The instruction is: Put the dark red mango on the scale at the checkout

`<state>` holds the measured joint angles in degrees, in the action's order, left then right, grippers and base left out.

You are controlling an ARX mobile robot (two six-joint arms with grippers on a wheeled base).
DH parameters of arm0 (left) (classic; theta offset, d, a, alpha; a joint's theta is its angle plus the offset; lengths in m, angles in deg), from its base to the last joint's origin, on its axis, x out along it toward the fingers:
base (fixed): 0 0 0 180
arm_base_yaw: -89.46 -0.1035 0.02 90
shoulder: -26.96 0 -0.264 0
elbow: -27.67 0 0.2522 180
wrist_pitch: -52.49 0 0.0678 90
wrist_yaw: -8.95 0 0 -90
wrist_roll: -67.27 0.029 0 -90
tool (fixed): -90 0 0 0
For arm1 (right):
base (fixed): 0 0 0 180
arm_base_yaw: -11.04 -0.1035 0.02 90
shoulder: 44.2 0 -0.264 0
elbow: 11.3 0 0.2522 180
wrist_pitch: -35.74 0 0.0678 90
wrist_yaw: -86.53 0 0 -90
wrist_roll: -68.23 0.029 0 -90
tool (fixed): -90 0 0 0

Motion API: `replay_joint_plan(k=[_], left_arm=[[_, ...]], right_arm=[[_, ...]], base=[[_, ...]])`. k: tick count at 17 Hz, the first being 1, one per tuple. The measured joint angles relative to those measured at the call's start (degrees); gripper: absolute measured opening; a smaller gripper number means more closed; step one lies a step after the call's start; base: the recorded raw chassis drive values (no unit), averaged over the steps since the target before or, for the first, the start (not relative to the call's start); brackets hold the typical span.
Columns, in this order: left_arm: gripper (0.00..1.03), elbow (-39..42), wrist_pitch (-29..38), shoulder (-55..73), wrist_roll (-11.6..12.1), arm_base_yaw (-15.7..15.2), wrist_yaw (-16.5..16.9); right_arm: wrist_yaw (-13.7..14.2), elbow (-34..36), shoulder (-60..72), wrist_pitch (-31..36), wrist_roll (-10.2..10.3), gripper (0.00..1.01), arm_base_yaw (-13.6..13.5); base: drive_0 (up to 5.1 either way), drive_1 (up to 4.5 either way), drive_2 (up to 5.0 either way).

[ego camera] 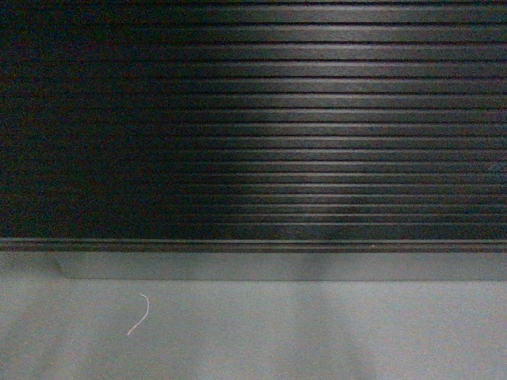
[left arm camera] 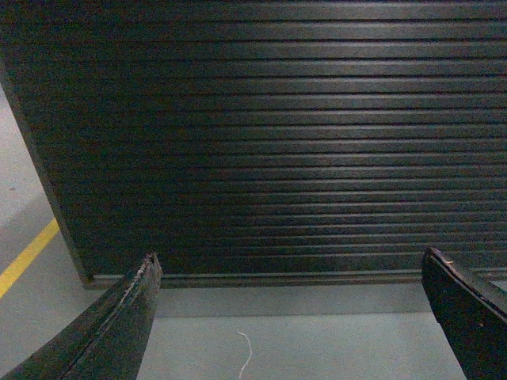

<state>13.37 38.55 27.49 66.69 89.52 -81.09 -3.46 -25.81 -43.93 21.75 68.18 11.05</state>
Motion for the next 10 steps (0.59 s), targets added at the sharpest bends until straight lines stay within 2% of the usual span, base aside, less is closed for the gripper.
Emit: replay_joint_plan(k=[10], left_arm=[[0.98, 0.00, 0.00, 0.00, 0.00, 0.00, 0.00]], right_arm=[[0.00, 0.00, 0.00, 0.00, 0.00, 0.98, 0.00]], base=[[0.0, 1.56, -1.7]])
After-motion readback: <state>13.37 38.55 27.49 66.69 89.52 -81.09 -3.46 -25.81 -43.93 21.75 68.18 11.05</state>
